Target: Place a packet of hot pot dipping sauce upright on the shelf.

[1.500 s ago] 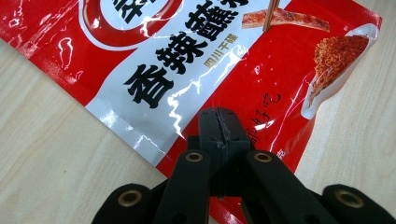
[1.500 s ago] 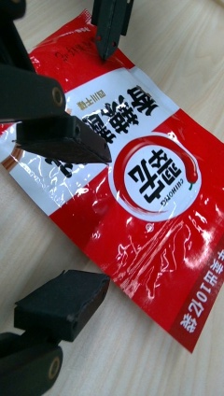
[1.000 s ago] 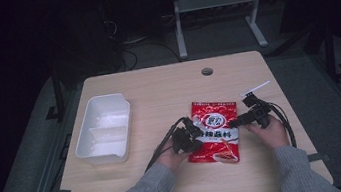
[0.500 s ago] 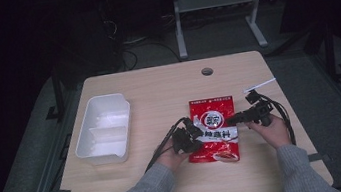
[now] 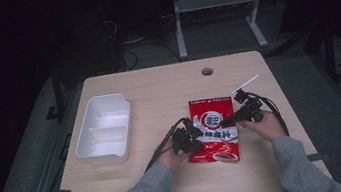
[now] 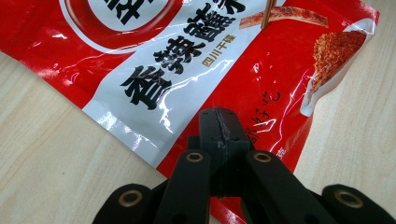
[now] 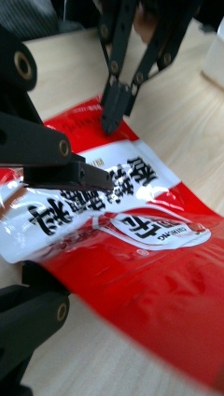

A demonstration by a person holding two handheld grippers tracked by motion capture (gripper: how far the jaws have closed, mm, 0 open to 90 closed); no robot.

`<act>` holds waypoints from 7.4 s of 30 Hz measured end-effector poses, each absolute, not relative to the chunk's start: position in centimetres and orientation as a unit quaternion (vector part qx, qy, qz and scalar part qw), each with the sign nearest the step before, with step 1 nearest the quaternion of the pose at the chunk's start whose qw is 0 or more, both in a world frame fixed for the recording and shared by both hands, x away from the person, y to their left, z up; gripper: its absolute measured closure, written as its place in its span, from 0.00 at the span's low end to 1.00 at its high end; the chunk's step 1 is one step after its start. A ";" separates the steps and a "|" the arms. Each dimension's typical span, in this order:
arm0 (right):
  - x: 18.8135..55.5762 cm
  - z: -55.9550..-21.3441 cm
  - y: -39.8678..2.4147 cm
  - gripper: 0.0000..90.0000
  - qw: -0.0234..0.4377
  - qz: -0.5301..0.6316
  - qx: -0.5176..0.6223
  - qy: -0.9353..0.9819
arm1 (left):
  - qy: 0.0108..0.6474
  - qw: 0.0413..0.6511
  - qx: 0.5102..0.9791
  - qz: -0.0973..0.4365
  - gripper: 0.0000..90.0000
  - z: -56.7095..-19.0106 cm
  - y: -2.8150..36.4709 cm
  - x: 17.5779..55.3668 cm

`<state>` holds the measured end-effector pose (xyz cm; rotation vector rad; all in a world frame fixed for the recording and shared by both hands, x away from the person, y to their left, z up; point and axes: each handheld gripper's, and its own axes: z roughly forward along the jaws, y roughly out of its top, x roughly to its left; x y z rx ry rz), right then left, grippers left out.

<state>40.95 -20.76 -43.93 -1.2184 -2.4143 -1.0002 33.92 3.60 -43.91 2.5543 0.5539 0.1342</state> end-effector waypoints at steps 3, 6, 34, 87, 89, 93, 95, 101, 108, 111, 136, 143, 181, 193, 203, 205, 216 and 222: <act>41.0 -44.7 -20.6 0.80 0.128 -0.357 -0.426 -0.822 | 0.206 0.268 0.940 0.049 1.00 -44.0 3.8 33.9; 41.0 -44.9 -20.5 0.84 0.126 -0.359 -0.429 -0.819 | 0.207 0.271 0.939 0.050 1.00 -44.1 3.8 33.8; 38.9 -43.0 -20.6 1.00 0.105 -0.419 -0.409 -0.804 | 0.204 0.324 0.922 0.061 0.82 -43.6 7.7 31.1; 35.0 -33.4 -9.2 1.00 0.002 -0.552 -0.295 -0.780 | 0.202 0.343 0.912 0.097 0.55 -43.6 19.3 23.1; 35.0 -33.2 -8.6 1.00 -0.002 -0.559 -0.293 -0.776 | 0.201 0.342 0.913 0.097 0.54 -43.6 19.5 23.1; 35.1 -32.8 -7.2 1.00 -0.007 -0.568 -0.287 -0.771 | 0.201 0.342 0.913 0.092 0.53 -43.7 20.0 22.9; 35.1 -32.6 -6.4 1.00 -0.007 -0.571 -0.284 -0.770 | 0.200 0.342 0.913 0.094 0.52 -43.7 20.3 22.8; 35.3 -32.1 -4.0 1.00 -0.011 -0.577 -0.276 -0.768 | 0.202 0.341 0.913 0.093 0.51 -43.8 21.2 22.5; 35.7 -31.7 -1.5 1.00 -0.023 -0.580 -0.271 -0.768 | 0.203 0.344 0.912 0.098 0.50 -43.7 22.0 22.5; 35.9 -31.5 -0.5 1.00 -0.026 -0.582 -0.267 -0.768 | 0.204 0.341 0.912 0.097 0.50 -43.8 22.1 22.5; 36.8 -31.8 7.4 1.00 -0.024 -0.589 -0.248 -0.769 | 0.201 0.334 0.916 0.095 0.45 -44.2 22.8 22.5; 37.3 -32.7 8.9 1.00 -0.026 -0.583 -0.253 -0.772 | 0.202 0.331 0.916 0.100 0.44 -44.2 23.0 22.6; 37.7 -35.8 14.0 1.00 0.006 -0.590 -0.263 -0.764 | 0.194 0.328 0.919 0.098 0.43 -44.3 22.9 22.5; 37.4 -35.4 13.4 1.00 -0.035 -0.561 -0.248 -0.789 | 0.195 0.329 0.919 0.097 0.42 -44.4 22.8 22.4; 38.1 -35.0 11.8 1.00 -0.064 -0.539 -0.258 -0.799 | 0.194 0.329 0.919 0.095 0.42 -44.3 22.8 22.4; 38.3 -35.0 11.5 1.00 -0.068 -0.537 -0.260 -0.799 | 0.193 0.329 0.920 0.095 0.42 -44.3 22.8 22.4; 38.4 -34.8 10.7 1.00 -0.061 -0.538 -0.261 -0.799 | 0.189 0.326 0.921 0.095 0.42 -44.3 22.7 22.4; 37.1 -34.3 12.1 1.00 -0.055 -0.558 -0.241 -0.792 | 0.187 0.319 0.924 0.096 0.41 -44.3 22.9 22.3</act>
